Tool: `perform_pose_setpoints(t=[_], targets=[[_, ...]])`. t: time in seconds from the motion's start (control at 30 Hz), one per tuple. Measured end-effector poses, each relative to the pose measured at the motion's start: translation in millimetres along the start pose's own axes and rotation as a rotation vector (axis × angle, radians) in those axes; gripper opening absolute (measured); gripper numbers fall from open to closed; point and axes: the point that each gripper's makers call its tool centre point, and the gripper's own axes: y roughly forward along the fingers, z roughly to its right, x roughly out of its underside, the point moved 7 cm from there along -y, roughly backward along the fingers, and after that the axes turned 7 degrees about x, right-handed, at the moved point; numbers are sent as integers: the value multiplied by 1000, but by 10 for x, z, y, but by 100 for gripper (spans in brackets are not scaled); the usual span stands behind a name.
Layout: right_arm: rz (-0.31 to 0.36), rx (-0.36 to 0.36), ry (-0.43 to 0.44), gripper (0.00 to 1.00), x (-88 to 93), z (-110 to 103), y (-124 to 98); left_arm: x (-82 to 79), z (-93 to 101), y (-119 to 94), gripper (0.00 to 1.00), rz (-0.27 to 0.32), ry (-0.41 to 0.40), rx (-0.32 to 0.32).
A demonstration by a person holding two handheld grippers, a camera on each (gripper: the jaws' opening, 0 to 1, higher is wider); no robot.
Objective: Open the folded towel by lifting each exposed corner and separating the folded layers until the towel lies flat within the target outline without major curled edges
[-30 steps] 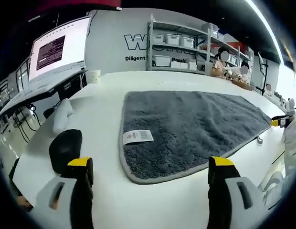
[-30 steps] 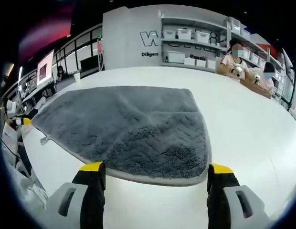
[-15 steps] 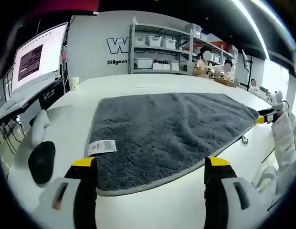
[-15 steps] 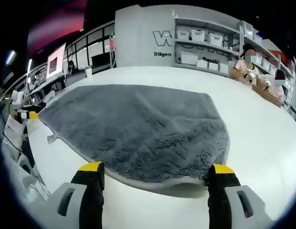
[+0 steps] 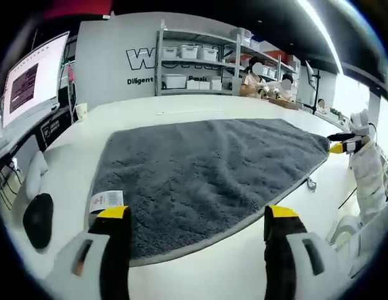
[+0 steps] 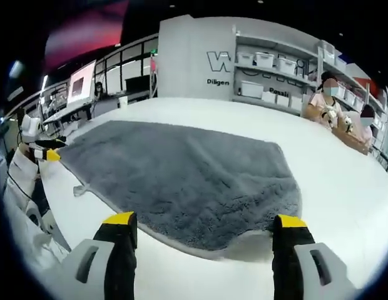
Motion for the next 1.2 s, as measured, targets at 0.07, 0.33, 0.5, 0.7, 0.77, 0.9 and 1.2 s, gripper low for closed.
perform_pose_setpoints(t=[0.07, 0.33, 0.5, 0.7, 0.77, 0.9, 1.2], targets=[[11, -12, -5, 88, -34, -45, 13, -8, 23, 12, 86, 1, 4, 6], [10, -119, -47, 86, -108, -365, 195, -43, 110, 76, 86, 8, 10, 36], [4, -164, -41, 83, -100, -506, 303, -79, 152, 114, 84, 28, 2, 50], [4, -187, -39, 78, -119, -672, 396, -112, 208, 182, 85, 48, -2, 51], [1, -181, -48, 78, -125, -710, 418, -129, 205, 205, 85, 66, 1, 19], [6, -180, -69, 79, -162, -805, 470, -83, 221, 289, 85, 18, 45, -21], [12, -189, -94, 80, -200, -976, 556, -57, 275, 422, 83, 24, 12, 1]])
